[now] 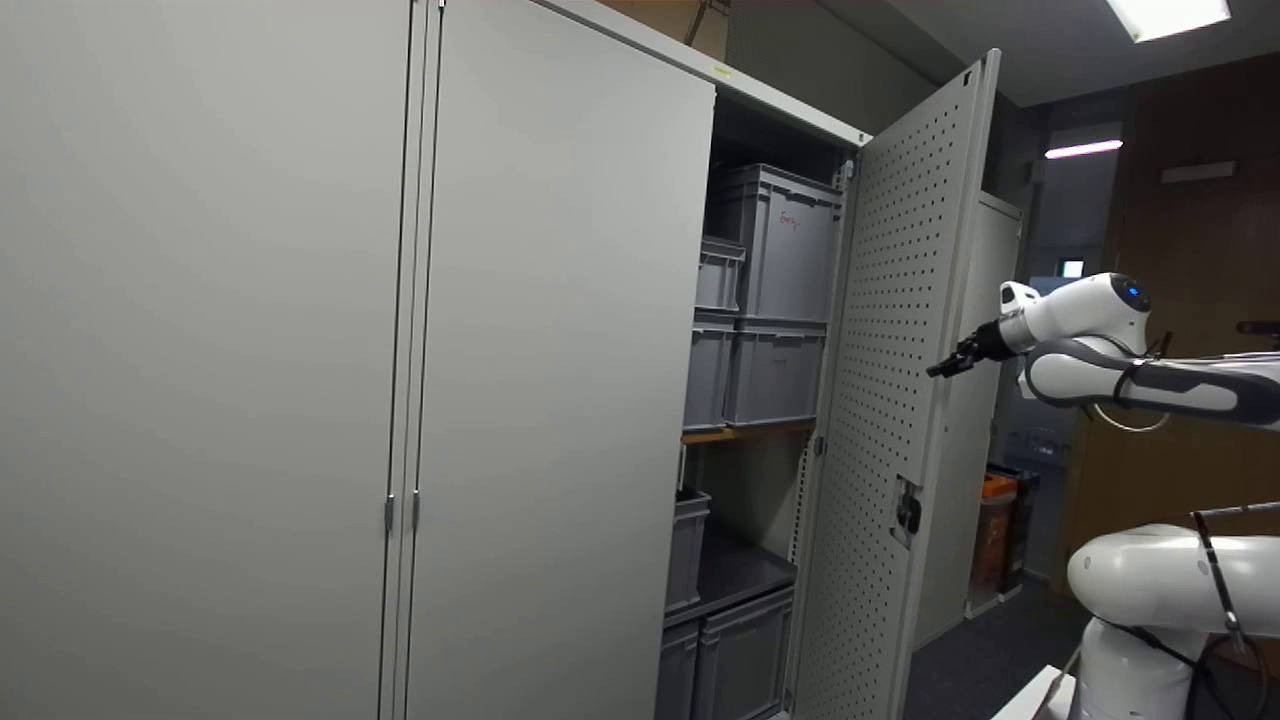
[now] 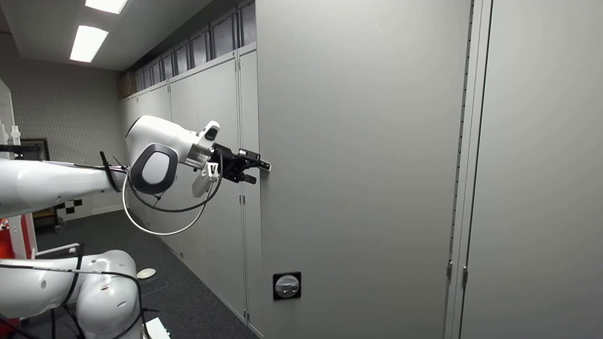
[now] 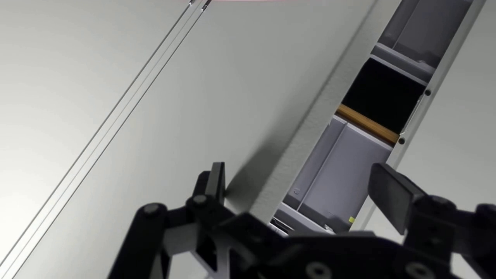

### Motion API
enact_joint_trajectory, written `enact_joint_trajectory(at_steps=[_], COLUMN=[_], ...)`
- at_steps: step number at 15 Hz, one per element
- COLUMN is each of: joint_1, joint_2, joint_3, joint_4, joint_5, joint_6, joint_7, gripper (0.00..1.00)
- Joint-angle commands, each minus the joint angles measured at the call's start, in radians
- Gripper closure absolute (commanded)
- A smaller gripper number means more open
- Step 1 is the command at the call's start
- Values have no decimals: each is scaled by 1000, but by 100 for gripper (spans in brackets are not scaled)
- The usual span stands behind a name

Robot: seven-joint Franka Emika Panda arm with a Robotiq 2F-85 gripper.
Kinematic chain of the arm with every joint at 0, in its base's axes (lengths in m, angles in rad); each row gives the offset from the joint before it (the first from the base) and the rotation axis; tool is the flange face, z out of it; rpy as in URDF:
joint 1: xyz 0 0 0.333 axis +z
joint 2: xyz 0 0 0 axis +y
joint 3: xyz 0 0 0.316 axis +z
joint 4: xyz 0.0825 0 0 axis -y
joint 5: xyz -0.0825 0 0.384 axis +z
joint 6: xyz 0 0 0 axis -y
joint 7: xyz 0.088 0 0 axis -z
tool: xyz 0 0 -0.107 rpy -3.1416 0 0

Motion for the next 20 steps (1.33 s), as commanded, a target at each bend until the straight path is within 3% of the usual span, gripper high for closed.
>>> enact_joint_trajectory(at_steps=[1, 20], joint_1=[8, -16], joint_2=[3, 42], joint_3=[40, 173], joint_4=[0, 0], joint_5=[-7, -5], joint_6=[17, 24], joint_7=[45, 205], gripper=[0, 0])
